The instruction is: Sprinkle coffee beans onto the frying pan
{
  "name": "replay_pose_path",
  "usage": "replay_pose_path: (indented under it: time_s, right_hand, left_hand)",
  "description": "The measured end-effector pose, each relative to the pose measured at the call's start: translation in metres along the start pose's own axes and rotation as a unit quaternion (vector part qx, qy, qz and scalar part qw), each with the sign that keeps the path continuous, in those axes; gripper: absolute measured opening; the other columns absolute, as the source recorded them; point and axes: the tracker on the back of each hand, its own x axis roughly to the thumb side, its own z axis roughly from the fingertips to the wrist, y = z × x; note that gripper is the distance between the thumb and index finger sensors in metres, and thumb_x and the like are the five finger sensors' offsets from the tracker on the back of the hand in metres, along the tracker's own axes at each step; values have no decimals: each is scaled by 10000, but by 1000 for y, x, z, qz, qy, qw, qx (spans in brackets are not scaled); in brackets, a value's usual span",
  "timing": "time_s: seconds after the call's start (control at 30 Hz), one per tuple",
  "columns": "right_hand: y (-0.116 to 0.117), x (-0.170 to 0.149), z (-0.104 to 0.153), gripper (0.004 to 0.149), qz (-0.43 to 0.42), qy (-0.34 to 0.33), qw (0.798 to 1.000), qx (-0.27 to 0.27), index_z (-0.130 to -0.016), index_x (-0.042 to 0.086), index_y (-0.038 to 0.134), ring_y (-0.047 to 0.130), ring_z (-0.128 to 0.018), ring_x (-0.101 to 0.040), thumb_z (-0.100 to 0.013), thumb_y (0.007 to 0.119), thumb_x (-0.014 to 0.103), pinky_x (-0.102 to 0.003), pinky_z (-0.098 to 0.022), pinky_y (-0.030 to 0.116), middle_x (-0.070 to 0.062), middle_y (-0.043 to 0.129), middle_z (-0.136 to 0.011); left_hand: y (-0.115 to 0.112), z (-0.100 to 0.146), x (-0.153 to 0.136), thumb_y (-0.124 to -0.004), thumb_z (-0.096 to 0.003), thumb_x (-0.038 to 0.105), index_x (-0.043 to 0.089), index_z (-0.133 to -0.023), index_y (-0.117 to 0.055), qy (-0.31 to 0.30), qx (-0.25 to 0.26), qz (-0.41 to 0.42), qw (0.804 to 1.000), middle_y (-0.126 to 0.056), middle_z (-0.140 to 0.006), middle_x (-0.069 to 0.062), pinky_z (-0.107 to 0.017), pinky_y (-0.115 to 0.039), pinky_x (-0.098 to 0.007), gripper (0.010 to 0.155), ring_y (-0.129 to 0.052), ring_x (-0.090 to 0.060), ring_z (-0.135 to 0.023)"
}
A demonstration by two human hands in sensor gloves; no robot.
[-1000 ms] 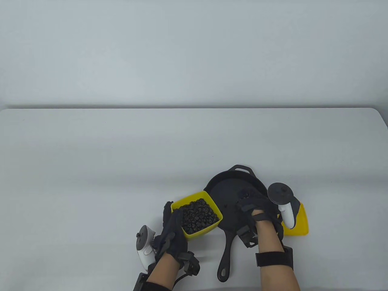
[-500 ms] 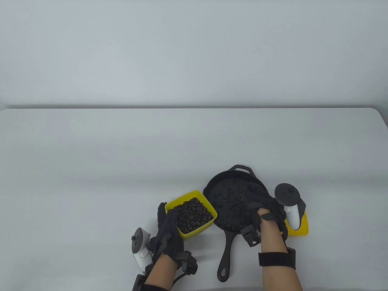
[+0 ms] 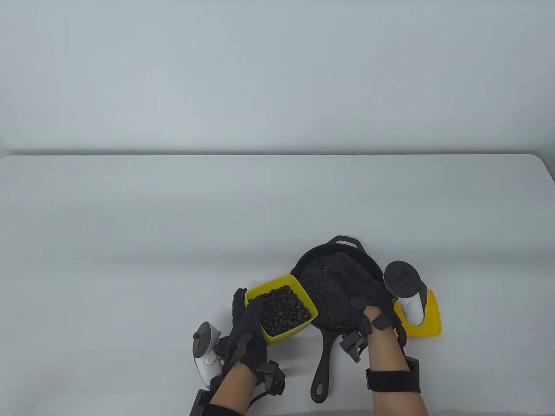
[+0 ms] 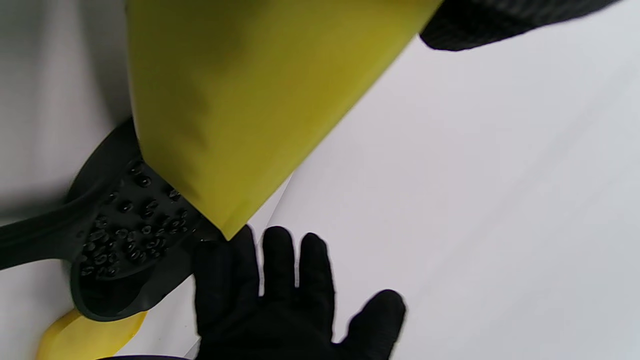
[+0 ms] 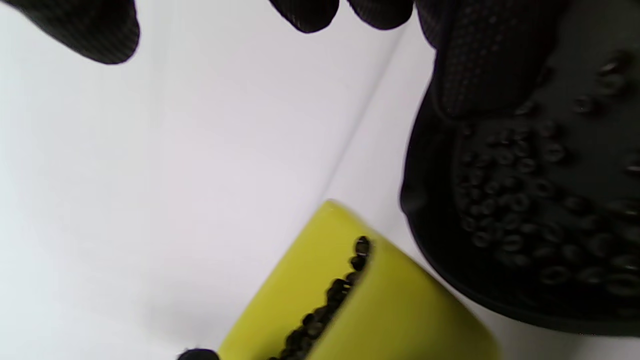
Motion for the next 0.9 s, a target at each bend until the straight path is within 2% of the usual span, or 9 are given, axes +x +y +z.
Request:
replay_pose_path:
  time_s: [0.17, 0.27, 0.33, 0.47, 0.57, 0.67, 0.73, 0.8, 0.9]
  right_hand:
    - [20, 36, 9, 807, -26, -127, 991, -16, -1079, 2, 487, 732, -799, -587, -618, 665, 640, -516, -476, 807, -315, 510, -1033]
    - [27, 44, 13, 705, -26, -155, 988, -13, -1032, 24, 590, 793, -777, -542, -613, 701, 580, -500, -483, 812, -279, 612, -997]
    - [32, 46, 13, 622, -8, -161, 987, -1, -978, 39, 669, 856, -726, -510, -602, 731, 531, -476, -442, 846, -260, 692, -948]
    - [42, 44, 8, 550, 48, -121, 990, 53, -904, -7, 747, 906, -624, -536, -577, 792, 433, -474, -365, 877, -302, 761, -863]
    - [45, 42, 6, 550, 128, -58, 986, 86, -897, -31, 750, 904, -612, -556, -563, 819, 401, -470, -351, 885, -324, 758, -853]
    - [50, 40, 4, 677, 204, -11, 968, 144, -973, -63, 649, 839, -718, -561, -550, 850, 426, -430, -378, 894, -361, 658, -917]
    - [55, 38, 2, 788, 194, 10, 964, 183, -1010, -95, 570, 776, -756, -585, -535, 875, 454, -405, -382, 888, -395, 574, -946]
    - [60, 35, 0, 855, 203, 21, 957, 204, -1036, -92, 520, 762, -754, -578, -511, 910, 459, -371, -373, 881, -397, 524, -967]
    - [71, 33, -2, 895, 210, 23, 946, 246, -1071, -13, 510, 754, -696, -571, -470, 947, 487, -310, -365, 857, -394, 422, -987]
  left_hand:
    - [-8, -4, -5, -652, -556, 622, 392, -1054, -92, 10, -13, -16, 1000, -341, -1037, -198, -672, -721, -485, 784, -661, -455, -915]
    - [-15, -4, -8, -652, -556, 622, 392, -1054, -92, 12, -26, -22, 999, -340, -1038, -197, -672, -720, -486, 784, -660, -453, -917]
    - [-20, -3, -9, -652, -556, 622, 393, -1055, -95, 11, -42, -31, 999, -344, -1038, -198, -671, -722, -485, 782, -663, -453, -916]
    - [-26, -2, -10, -652, -553, 623, 394, -1055, -97, 5, -59, -34, 998, -347, -1039, -196, -671, -726, -483, 783, -668, -452, -915]
    - [-27, -2, -10, -650, -553, 625, 395, -1054, -95, 0, -60, -28, 998, -349, -1039, -193, -670, -730, -480, 782, -672, -448, -915]
    - [-27, -2, -8, -656, -555, 621, 393, -1053, -96, -6, -54, -25, 998, -345, -1038, -196, -669, -729, -485, 783, -667, -454, -915]
    - [-27, -1, -7, -659, -557, 616, 388, -1054, -101, -13, -53, -40, 998, -347, -1035, -201, -667, -732, -489, 781, -667, -457, -912]
    - [-29, 0, -3, -665, -560, 611, 382, -1058, -111, -25, -62, -48, 997, -353, -1030, -209, -662, -735, -495, 780, -671, -467, -901]
    - [-32, 2, 0, -674, -564, 603, 369, -1061, -118, -35, -70, -64, 995, -350, -1019, -226, -651, -734, -509, 782, -668, -484, -887]
